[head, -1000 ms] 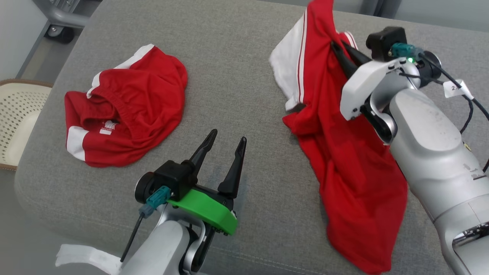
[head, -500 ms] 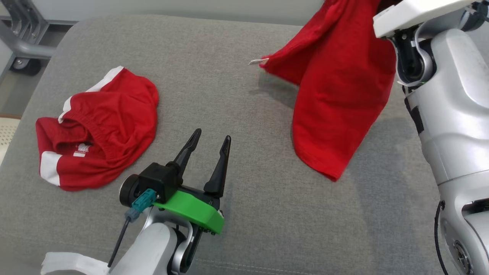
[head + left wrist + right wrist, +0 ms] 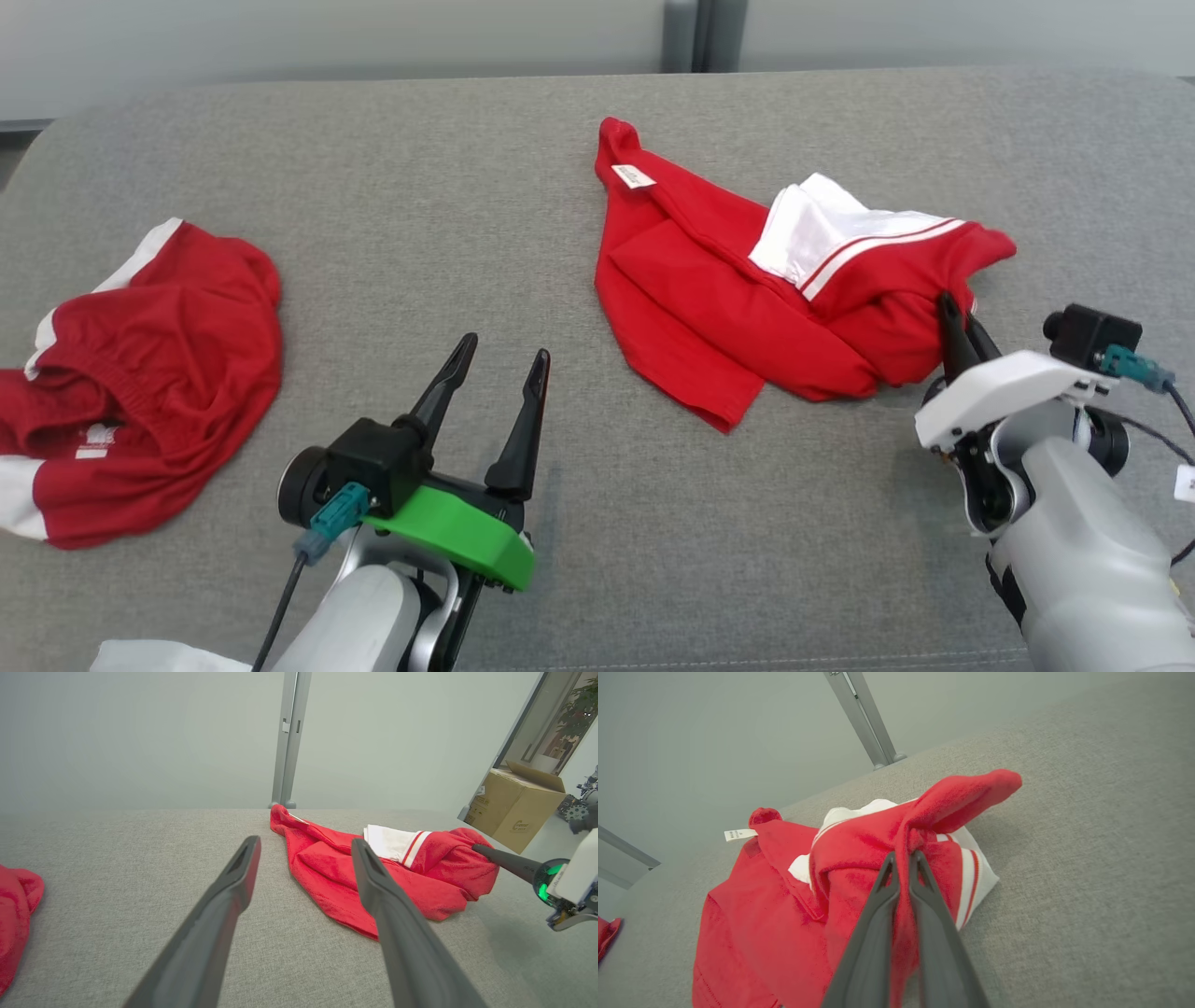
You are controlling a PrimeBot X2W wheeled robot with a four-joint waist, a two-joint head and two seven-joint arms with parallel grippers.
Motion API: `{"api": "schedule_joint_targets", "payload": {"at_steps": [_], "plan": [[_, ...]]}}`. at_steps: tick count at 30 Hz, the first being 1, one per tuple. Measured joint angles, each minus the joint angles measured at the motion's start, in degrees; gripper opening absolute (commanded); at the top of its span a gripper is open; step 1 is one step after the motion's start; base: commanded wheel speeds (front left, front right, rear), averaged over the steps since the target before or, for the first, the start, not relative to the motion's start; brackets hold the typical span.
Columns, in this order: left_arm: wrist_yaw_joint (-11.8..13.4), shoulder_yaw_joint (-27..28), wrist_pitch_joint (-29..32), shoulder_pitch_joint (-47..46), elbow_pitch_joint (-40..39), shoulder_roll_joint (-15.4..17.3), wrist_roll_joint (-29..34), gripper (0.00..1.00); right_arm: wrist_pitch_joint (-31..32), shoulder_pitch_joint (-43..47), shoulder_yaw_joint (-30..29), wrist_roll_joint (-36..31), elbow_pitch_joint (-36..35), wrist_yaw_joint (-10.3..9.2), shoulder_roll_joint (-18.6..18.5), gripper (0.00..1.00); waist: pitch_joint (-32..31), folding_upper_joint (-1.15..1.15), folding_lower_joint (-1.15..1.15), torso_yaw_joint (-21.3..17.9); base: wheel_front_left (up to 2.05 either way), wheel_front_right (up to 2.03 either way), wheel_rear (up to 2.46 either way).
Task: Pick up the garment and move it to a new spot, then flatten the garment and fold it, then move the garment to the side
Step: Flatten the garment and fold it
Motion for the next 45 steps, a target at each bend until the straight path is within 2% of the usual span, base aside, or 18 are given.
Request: {"api": "schedule_joint_targets", "payload": {"at_steps": [6,12,20,22,23,24,30,35,45], "plan": [[0.01,-0.01,0.00,1.26,-0.05,0.80,0.26,1.00,0.00,5.61,-2.29,0.03,-2.16,0.00,0.00,0.00,-0.33,0.00,0.00,-3.44,0.00,0.00,0.00],[0.01,-0.48,0.00,1.94,-0.09,0.84,0.34,1.00,0.00,8.78,-3.83,-1.56,-4.00,0.00,-1.98,0.00,-1.05,0.00,0.00,-6.43,0.00,0.00,0.00],[0.01,-1.43,0.00,2.68,-0.21,0.81,0.41,1.00,0.00,13.60,-5.41,-2.18,-4.54,-0.09,-2.45,0.00,-2.00,0.00,0.00,-8.74,0.00,0.00,0.00],[0.01,-1.44,0.02,2.87,-0.21,0.81,0.41,1.00,0.00,14.28,-5.39,-2.60,-4.53,-0.13,-2.32,0.29,-2.04,0.00,0.00,-9.14,0.00,0.00,0.00],[0.01,-1.44,0.10,2.97,-0.20,0.84,0.41,1.00,0.00,14.54,-5.38,-2.78,-4.53,-0.15,-2.25,0.49,-2.04,0.00,0.00,-9.33,0.00,0.00,0.00],[0.01,-1.46,0.26,3.05,-0.18,0.85,0.41,1.00,0.00,14.68,-5.36,-3.11,-4.53,-0.16,-2.20,1.00,-2.03,0.00,0.00,-9.52,0.00,0.00,0.00],[0.01,-1.80,1.58,3.13,0.76,0.85,0.38,1.00,0.00,15.52,-5.09,-5.27,-6.22,-0.69,-2.42,1.00,-1.90,0.00,0.00,-10.86,0.00,0.00,0.00],[0.00,-1.87,3.81,2.28,1.98,1.00,0.40,1.00,0.00,15.04,-4.90,-7.09,-11.00,-1.07,-3.58,1.00,-1.47,0.00,0.00,-12.53,0.00,0.00,0.00],[0.01,-0.77,9.05,-7.79,6.26,0.60,0.71,1.00,0.00,7.32,0.58,-11.28,-17.11,-0.22,-2.96,1.00,0.63,0.00,0.00,-17.11,0.00,0.00,0.00]]}}
